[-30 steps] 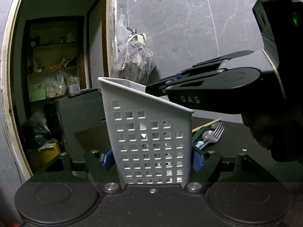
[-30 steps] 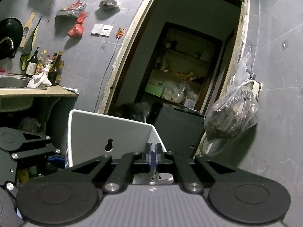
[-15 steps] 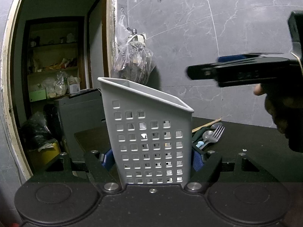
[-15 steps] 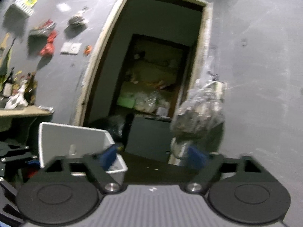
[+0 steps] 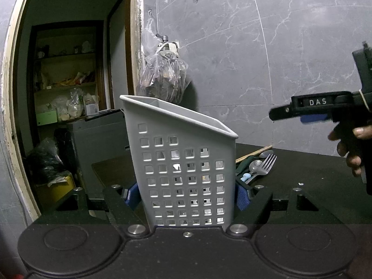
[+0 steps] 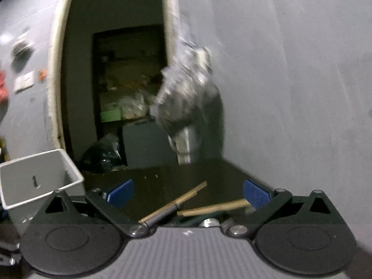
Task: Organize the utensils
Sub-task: 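Move the open right gripper back toward the utensil pile, then lower the right gripper onto the steel fork and close on its handle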
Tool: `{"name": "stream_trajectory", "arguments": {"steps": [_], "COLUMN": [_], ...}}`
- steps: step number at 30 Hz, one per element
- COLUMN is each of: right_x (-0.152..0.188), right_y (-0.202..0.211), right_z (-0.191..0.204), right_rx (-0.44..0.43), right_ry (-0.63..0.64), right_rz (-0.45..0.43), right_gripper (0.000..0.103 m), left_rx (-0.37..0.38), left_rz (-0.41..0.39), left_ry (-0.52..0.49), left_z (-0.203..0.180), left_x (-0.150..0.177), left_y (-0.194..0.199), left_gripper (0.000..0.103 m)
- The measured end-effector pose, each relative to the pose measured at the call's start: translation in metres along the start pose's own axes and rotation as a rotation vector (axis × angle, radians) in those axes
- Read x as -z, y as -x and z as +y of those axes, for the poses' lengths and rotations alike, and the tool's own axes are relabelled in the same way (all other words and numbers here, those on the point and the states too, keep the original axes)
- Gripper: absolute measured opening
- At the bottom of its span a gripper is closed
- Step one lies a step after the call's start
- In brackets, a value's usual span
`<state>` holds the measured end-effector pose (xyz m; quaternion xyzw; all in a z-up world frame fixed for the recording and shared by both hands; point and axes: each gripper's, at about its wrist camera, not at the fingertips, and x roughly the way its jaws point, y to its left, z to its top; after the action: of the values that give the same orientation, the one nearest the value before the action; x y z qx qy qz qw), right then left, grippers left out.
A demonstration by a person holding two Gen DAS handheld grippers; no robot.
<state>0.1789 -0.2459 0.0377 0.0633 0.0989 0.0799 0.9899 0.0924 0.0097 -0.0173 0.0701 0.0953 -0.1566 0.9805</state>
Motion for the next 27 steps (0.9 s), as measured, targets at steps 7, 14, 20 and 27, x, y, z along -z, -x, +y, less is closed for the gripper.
{"name": "stream_trajectory", "arguments": {"steps": [7, 14, 20, 27], "right_x": [0.01, 0.023, 0.035, 0.041], "right_y": [-0.016, -0.026, -0.043, -0.058], "right_z": [-0.034, -0.043, -0.043, -0.04], "right_rx": [0.06, 0.057, 0.038, 0.037], "right_ry": [-0.149, -0.189, -0.183, -0.156], "right_rz": [0.098, 0.165, 0.288, 0.312], "right_gripper": [0.103, 0.103, 0.103, 0.103], "left_rx": [-0.001, 0.0, 0.0, 0.001], "left_rz": [-0.001, -0.001, -0.001, 0.0], "left_ry": [-0.001, -0.001, -0.002, -0.002], "left_z": [0.0, 0.0, 0.0, 0.0], "left_x": [0.0, 0.0, 0.0, 0.0], "left_y": [0.001, 0.0, 0.0, 0.0], "left_gripper": [0.078, 0.078, 0.078, 0.078]}}
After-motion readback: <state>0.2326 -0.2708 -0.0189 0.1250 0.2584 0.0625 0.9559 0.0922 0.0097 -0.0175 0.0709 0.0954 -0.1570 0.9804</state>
